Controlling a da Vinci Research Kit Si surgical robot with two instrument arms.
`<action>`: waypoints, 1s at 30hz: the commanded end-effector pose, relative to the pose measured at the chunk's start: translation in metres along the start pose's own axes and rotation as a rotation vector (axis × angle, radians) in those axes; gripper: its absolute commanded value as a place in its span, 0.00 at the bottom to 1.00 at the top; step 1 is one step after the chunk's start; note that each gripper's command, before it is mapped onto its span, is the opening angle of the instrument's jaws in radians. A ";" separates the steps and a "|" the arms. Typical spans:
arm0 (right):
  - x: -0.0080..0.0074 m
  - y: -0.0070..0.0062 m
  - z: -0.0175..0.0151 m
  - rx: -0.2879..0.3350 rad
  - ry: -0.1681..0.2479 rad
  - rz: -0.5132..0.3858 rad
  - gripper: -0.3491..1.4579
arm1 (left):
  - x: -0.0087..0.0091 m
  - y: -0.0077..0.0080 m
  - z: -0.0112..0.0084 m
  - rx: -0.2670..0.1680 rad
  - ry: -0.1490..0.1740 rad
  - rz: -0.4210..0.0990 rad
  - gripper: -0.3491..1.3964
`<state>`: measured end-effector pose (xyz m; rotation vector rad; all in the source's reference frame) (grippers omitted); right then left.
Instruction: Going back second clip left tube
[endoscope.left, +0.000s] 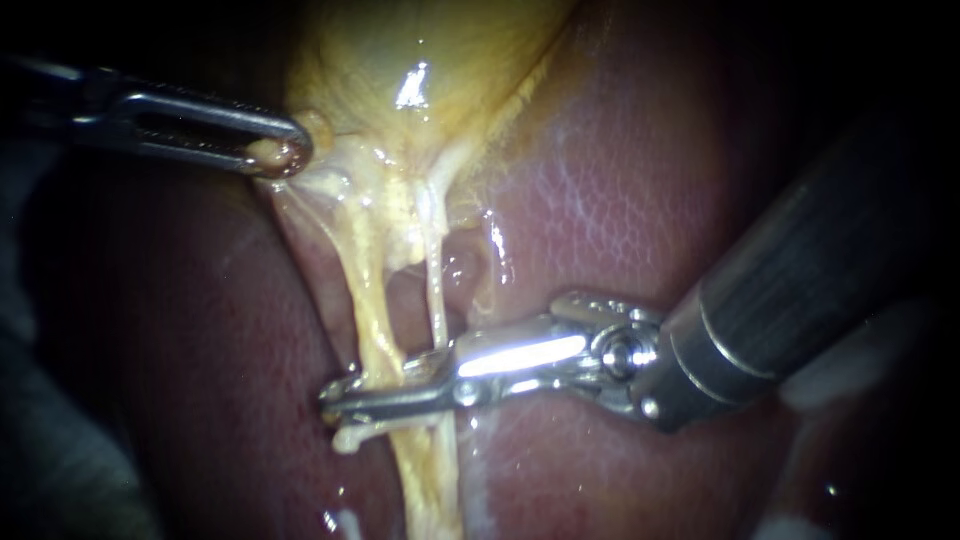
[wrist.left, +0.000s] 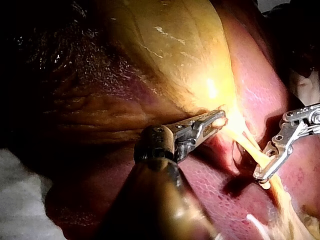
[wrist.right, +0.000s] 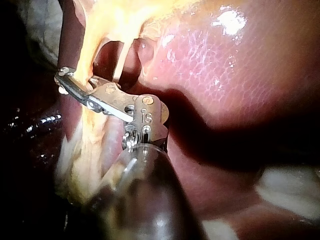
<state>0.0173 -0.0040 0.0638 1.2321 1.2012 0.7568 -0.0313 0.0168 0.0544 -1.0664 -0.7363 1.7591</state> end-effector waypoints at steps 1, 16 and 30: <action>0.0000 0.0001 0.0001 0.000 0.000 -0.007 0.00 | 0.0000 0.0000 0.0000 0.000 0.000 0.000 0.00; 0.0007 0.0016 0.0000 -0.287 -0.022 -0.306 0.47 | 0.0000 -0.0001 0.0000 0.000 0.000 0.000 0.00; 0.0024 -0.0057 -0.0083 -0.373 -0.244 -0.717 0.47 | -0.0001 -0.0001 -0.0002 -0.001 -0.001 0.001 0.00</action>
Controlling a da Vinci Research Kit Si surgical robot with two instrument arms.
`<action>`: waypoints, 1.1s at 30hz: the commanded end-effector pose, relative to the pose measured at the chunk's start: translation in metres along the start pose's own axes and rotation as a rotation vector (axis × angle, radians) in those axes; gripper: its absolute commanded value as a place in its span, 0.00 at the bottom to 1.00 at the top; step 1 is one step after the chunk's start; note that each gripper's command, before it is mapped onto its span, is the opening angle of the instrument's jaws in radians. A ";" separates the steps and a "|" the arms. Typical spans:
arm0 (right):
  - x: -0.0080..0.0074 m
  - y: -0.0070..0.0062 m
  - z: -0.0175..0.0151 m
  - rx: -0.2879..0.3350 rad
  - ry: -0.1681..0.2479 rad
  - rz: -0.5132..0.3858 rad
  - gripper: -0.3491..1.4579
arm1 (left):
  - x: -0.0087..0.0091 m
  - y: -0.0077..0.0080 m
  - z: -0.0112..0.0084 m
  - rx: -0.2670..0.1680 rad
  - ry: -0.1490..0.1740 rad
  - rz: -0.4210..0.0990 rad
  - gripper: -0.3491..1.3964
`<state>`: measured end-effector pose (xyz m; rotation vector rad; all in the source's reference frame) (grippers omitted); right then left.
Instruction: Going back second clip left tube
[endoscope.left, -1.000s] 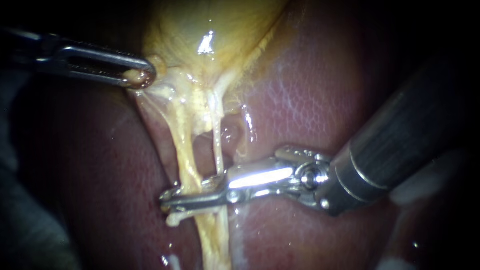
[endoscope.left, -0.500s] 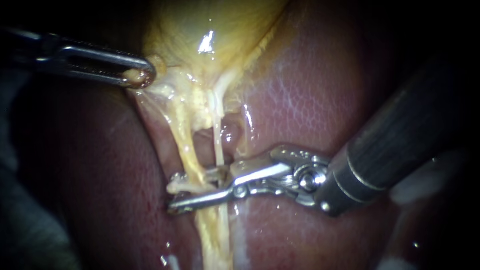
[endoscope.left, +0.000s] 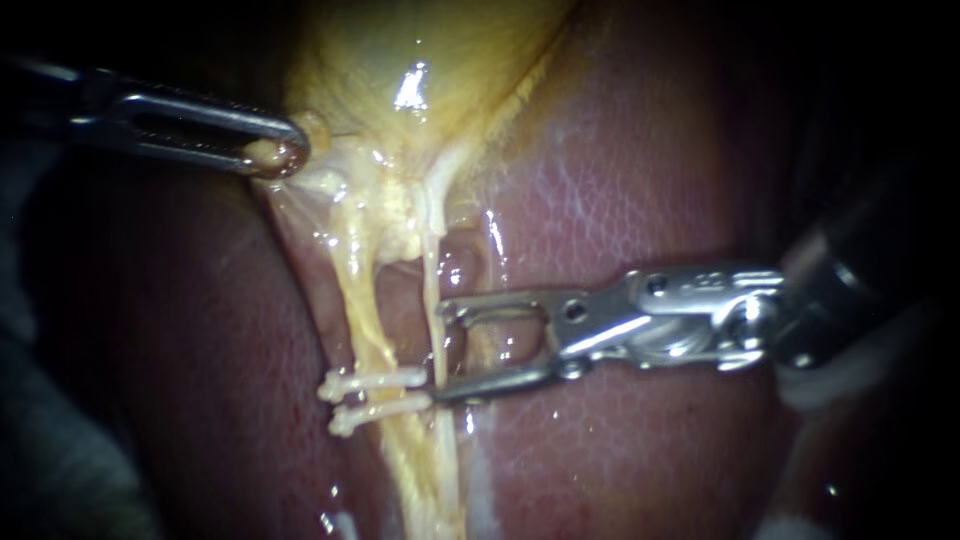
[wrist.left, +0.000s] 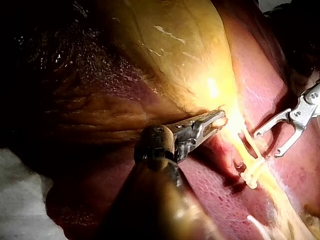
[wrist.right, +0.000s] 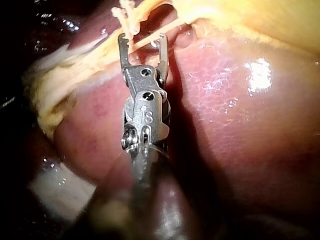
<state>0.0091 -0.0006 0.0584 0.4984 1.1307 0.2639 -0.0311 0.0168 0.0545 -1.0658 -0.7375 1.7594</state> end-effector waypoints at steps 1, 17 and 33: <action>0.0004 -0.0004 -0.0010 -0.007 -0.029 -0.031 0.47 | 0.0000 0.0000 0.0000 -0.001 0.000 0.001 0.00; 0.0029 -0.0021 -0.0093 -0.077 -0.118 -0.161 0.46 | -0.0005 -0.0008 0.0009 0.004 0.004 0.005 0.00; 0.0032 -0.0020 -0.0096 -0.077 -0.118 -0.158 0.46 | -0.0032 -0.0030 0.0075 -0.001 -0.015 0.034 0.00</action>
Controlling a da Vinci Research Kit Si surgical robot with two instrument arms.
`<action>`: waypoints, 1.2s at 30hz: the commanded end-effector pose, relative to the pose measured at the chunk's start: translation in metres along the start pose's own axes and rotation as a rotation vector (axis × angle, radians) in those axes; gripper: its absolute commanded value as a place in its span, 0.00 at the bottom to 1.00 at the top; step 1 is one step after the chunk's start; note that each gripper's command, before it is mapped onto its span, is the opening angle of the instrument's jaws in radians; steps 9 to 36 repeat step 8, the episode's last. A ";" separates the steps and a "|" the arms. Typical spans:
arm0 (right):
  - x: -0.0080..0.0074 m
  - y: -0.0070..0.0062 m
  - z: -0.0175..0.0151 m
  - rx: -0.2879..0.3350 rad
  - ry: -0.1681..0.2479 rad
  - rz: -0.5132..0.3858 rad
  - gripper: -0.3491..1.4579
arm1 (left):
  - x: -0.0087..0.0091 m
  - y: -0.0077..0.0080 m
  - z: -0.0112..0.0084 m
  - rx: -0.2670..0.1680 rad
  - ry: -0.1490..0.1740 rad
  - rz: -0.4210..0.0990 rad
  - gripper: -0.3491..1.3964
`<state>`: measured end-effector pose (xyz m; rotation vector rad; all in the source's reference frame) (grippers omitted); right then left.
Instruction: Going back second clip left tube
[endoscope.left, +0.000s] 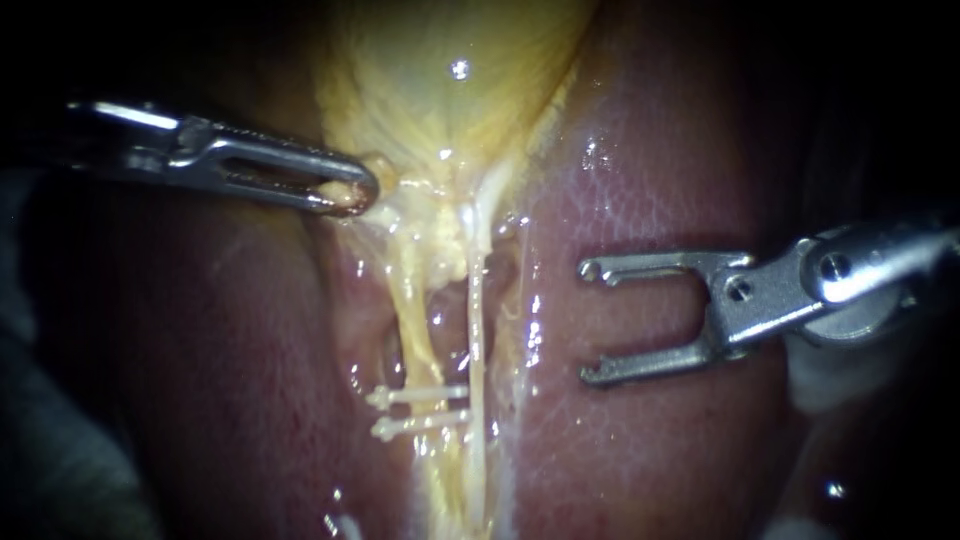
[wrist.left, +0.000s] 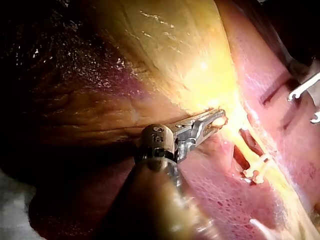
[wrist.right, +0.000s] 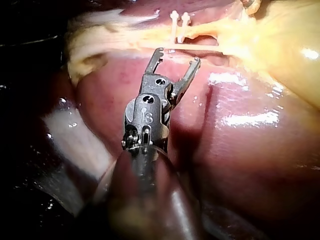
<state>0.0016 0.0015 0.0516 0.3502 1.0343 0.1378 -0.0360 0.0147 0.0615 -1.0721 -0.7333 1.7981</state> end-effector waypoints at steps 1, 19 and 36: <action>0.0000 0.0000 0.0000 0.000 0.001 0.001 0.46 | 0.0002 0.0000 -0.0001 -0.001 0.000 0.000 0.00; 0.0002 0.0000 -0.0002 0.000 0.001 0.002 0.46 | 0.0004 0.0000 -0.0003 -0.002 -0.001 -0.001 0.00; 0.0002 0.0000 -0.0002 0.000 0.001 0.002 0.46 | 0.0004 0.0000 -0.0003 -0.002 -0.001 -0.001 0.00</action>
